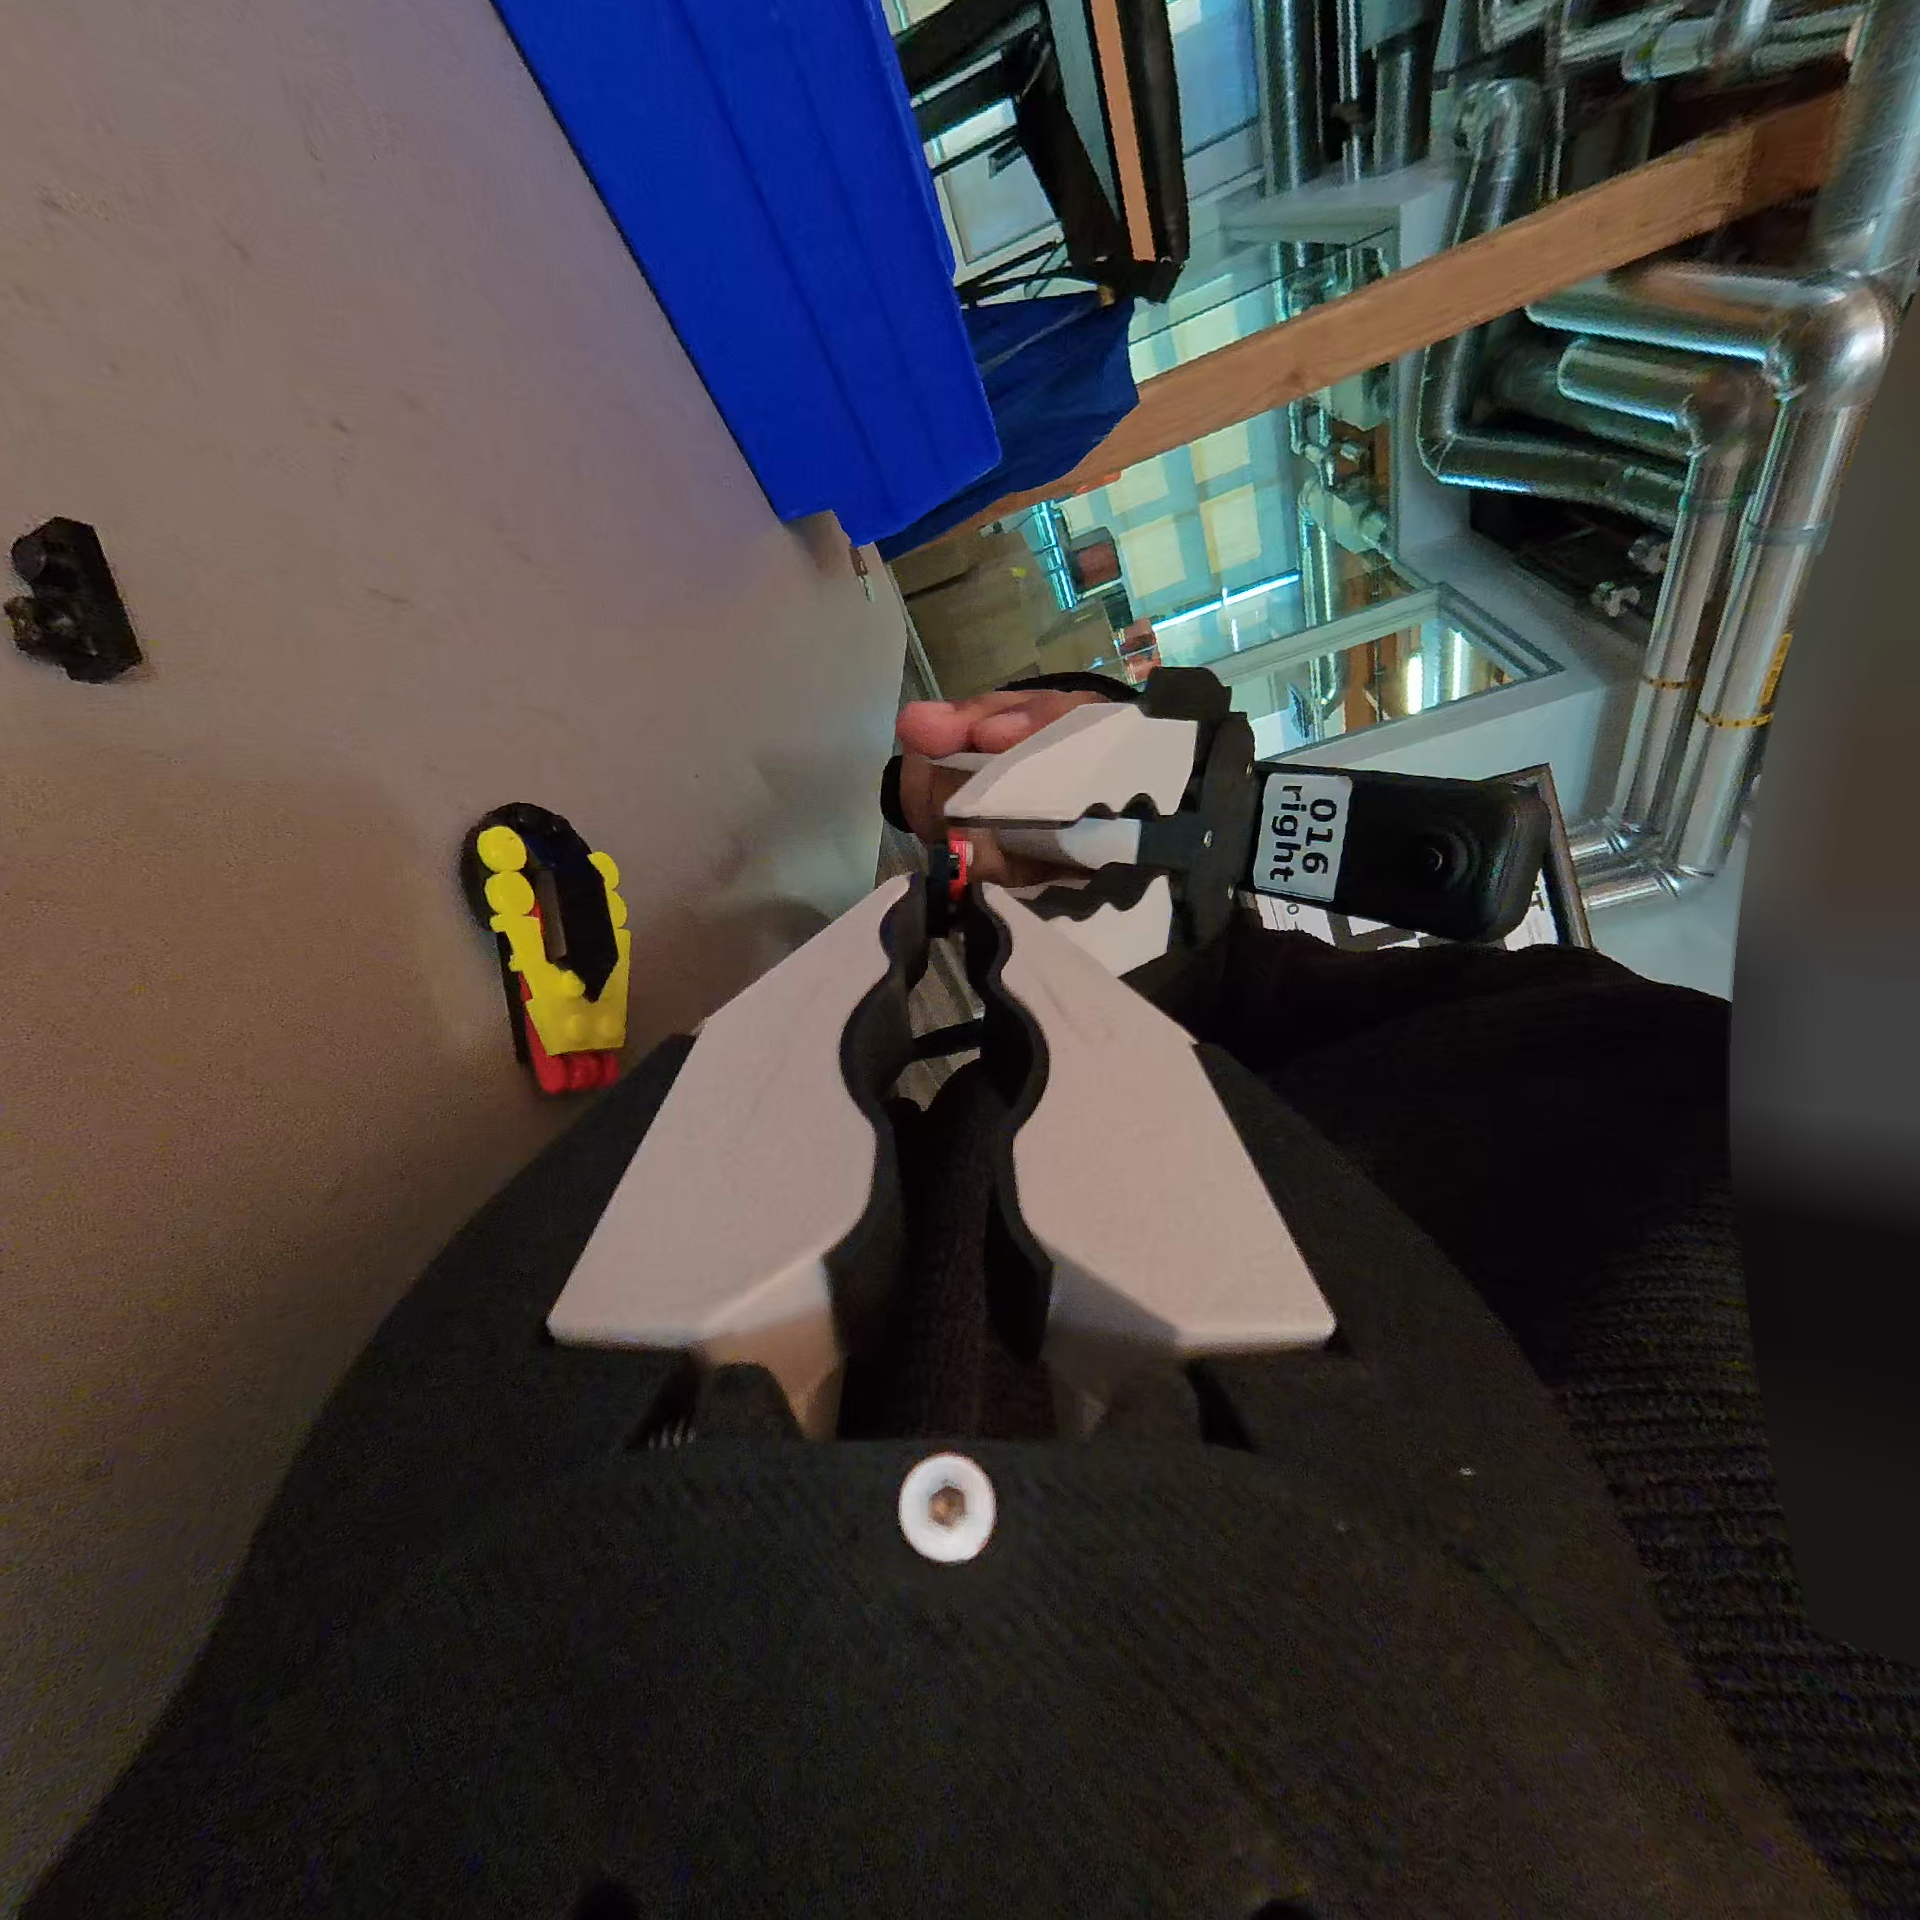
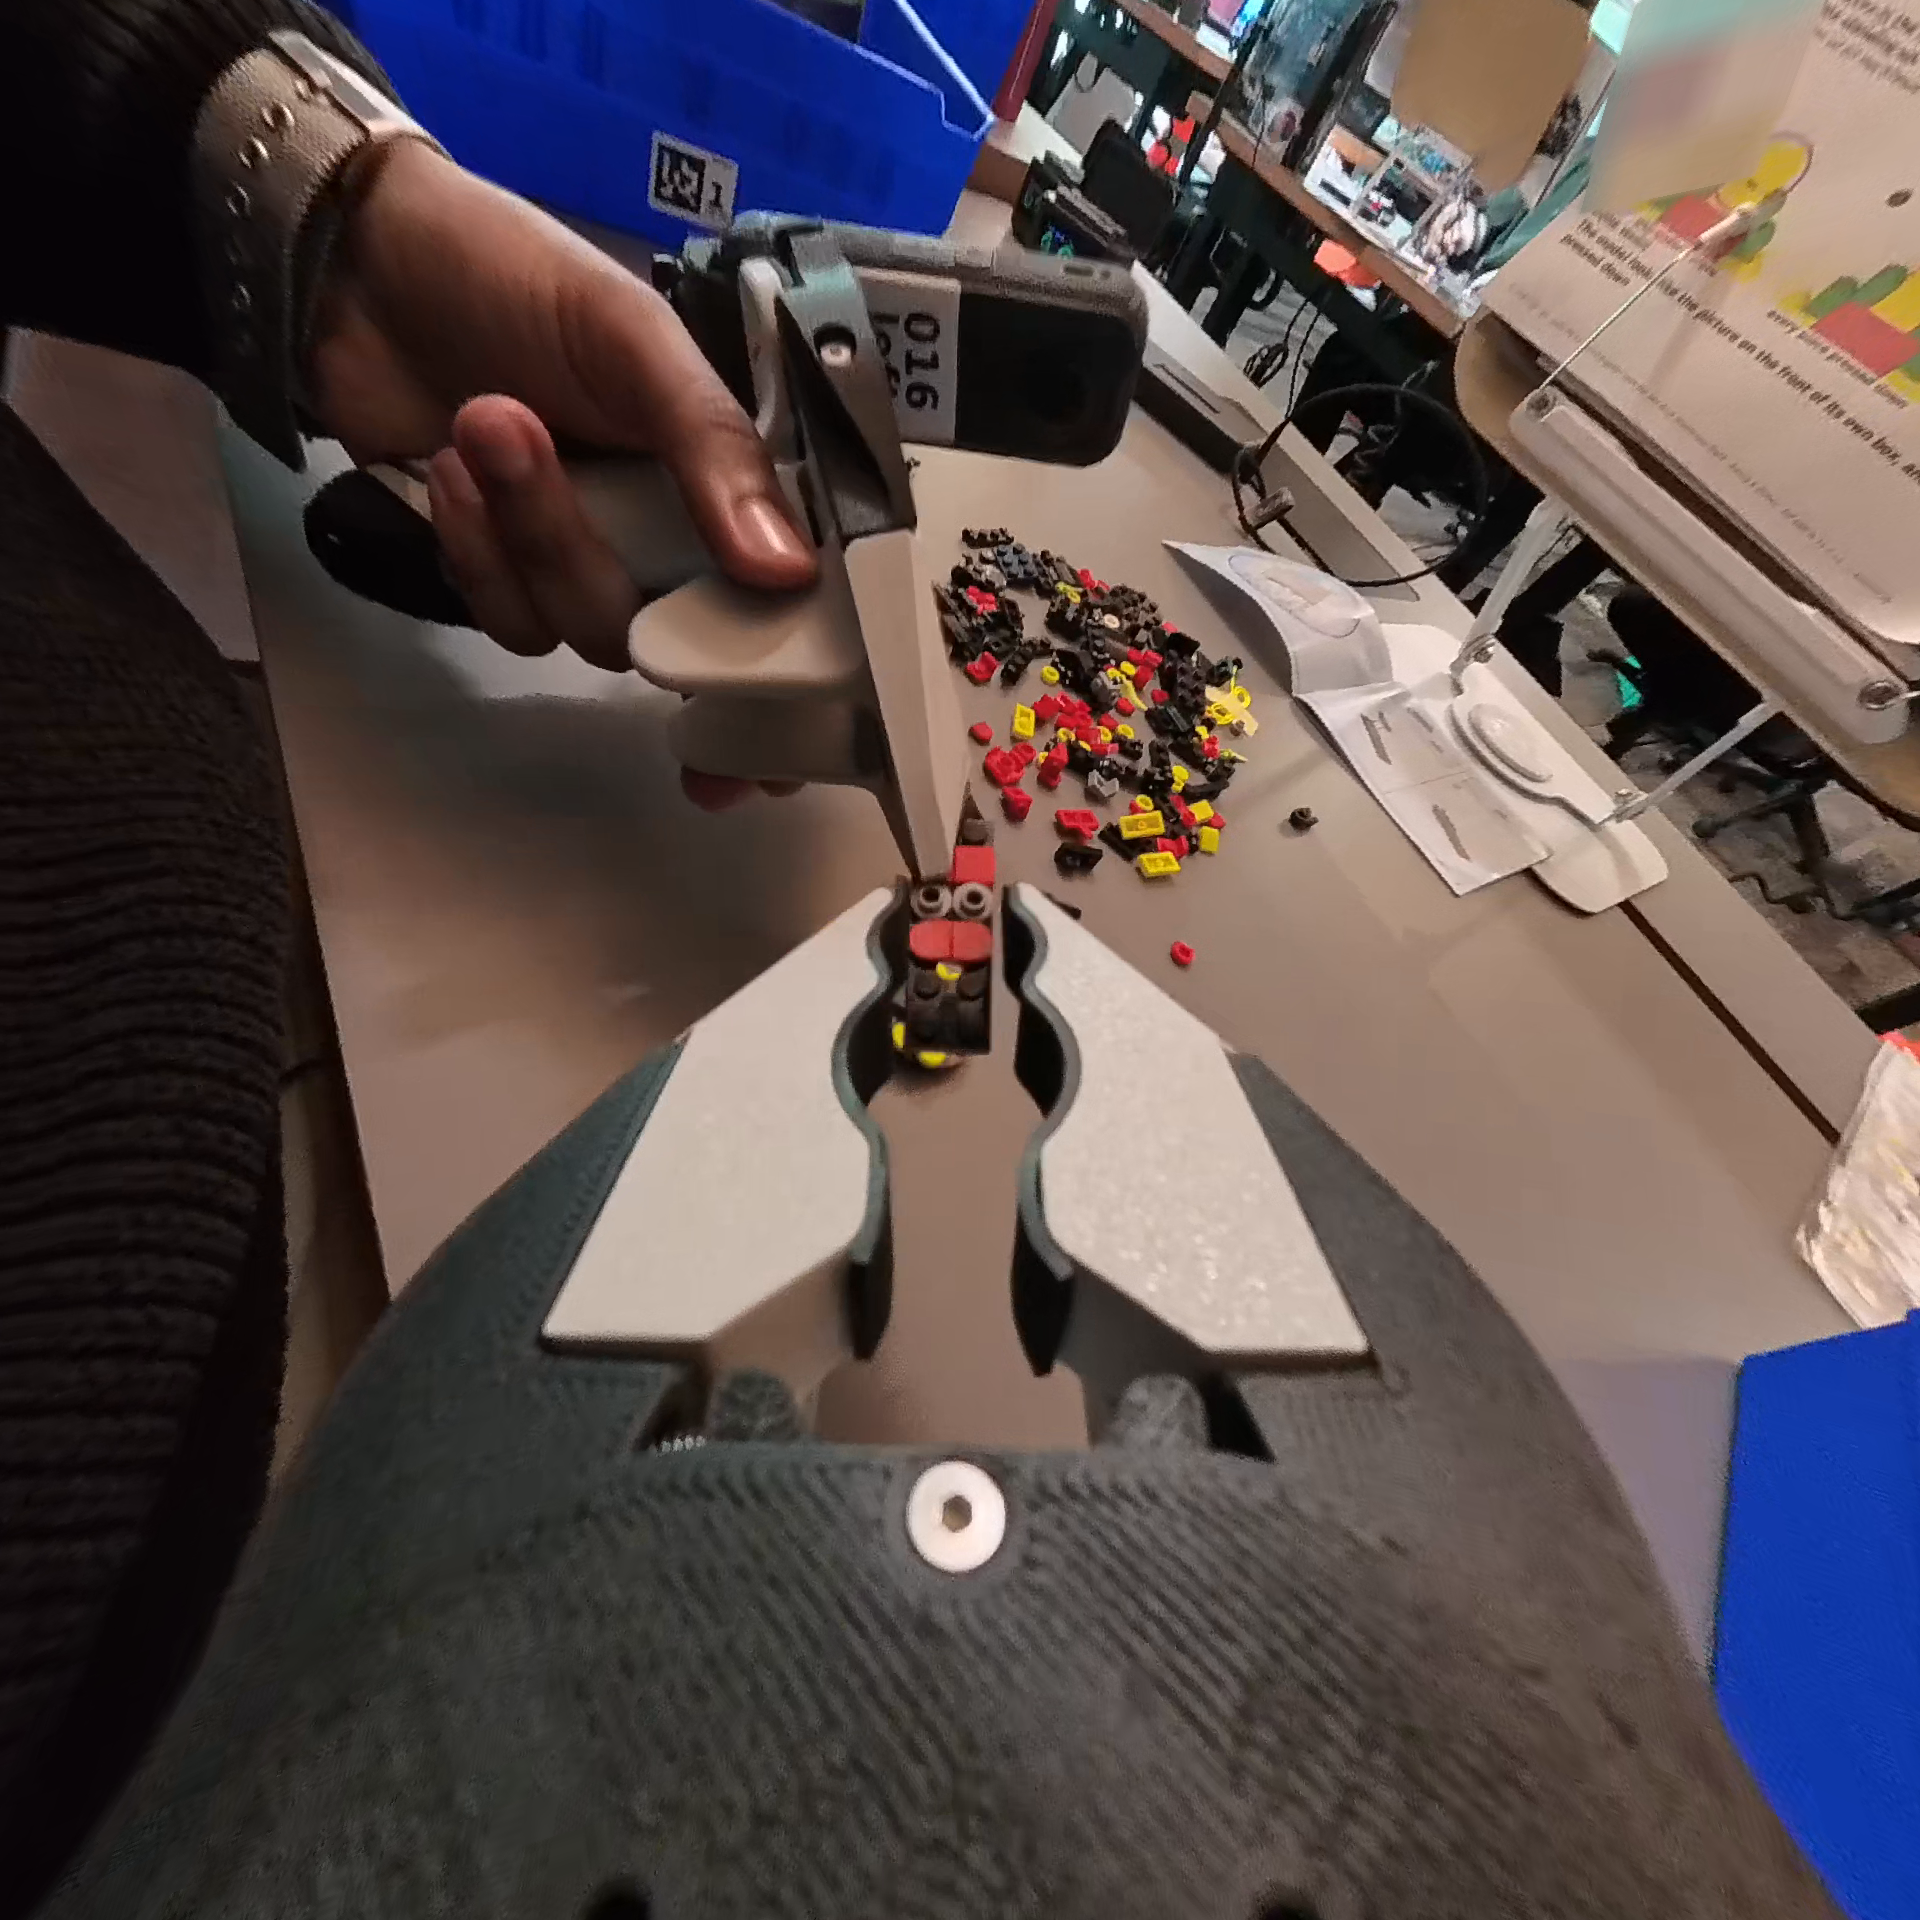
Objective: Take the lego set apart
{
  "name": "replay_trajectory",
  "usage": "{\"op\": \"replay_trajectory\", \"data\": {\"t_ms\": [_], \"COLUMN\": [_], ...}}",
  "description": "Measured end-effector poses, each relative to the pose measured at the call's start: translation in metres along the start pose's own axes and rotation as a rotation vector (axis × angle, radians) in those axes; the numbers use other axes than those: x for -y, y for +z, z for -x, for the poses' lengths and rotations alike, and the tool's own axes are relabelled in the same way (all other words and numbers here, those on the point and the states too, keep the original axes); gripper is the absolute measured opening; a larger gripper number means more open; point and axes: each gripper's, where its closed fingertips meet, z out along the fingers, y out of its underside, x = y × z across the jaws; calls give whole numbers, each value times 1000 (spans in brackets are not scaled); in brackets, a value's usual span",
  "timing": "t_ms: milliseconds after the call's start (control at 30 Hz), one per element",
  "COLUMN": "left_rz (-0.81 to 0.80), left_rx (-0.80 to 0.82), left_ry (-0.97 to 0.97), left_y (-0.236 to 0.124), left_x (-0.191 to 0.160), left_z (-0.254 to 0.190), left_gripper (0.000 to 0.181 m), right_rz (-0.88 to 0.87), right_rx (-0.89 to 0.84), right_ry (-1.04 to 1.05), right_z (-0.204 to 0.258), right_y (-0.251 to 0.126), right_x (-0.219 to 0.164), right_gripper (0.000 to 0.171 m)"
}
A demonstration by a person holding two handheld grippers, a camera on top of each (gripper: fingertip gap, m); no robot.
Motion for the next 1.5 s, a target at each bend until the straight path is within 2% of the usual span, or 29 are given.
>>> {"op": "replay_trajectory", "data": {"t_ms": [433,667,700,733,767,800,833,900,1000,1100,1267,1500], "left_rz": [-1,-16,-28,-56,-86,-103,-95,-104,-122,-141,-125,-147], "left_rx": [-61,-17,138,270,217,153,201,176,174,137,130,96], "left_ry": [-55,-31,-13,47,-46,-95,6,71,65,-26,-14,-26], "left_y": [4,4,1,-11,-19,-24,-25,-19,-20,-23,-22,-28], "left_x": [0,2,3,10,15,19,19,24,29,28,28,32], "left_z": [-8,-7,16,45,49,42,39,20,22,29,30,28], "left_gripper": [2,3,4,4,4,4,4,4,4,3,4,3], "right_rz": [-22,-59,-166,-317,-322,-250,-173,-101,-112,-75,-34,-10], "right_rx": [70,13,19,1,-16,-72,-117,-91,-64,-24,-62,-36], "right_ry": [110,16,21,77,67,-58,-136,-30,88,113,51,116], "right_z": [0,-2,-2,-8,-11,-15,-19,-19,-29,-25,-27,-35], "right_y": [-6,-9,-24,-37,-39,-36,-31,-23,-19,-9,-9,-18], "right_x": [6,11,32,63,73,70,55,23,17,6,-4,-15], "right_gripper": [12,12,0,0,0,0,0,0,0,4,5,3]}}
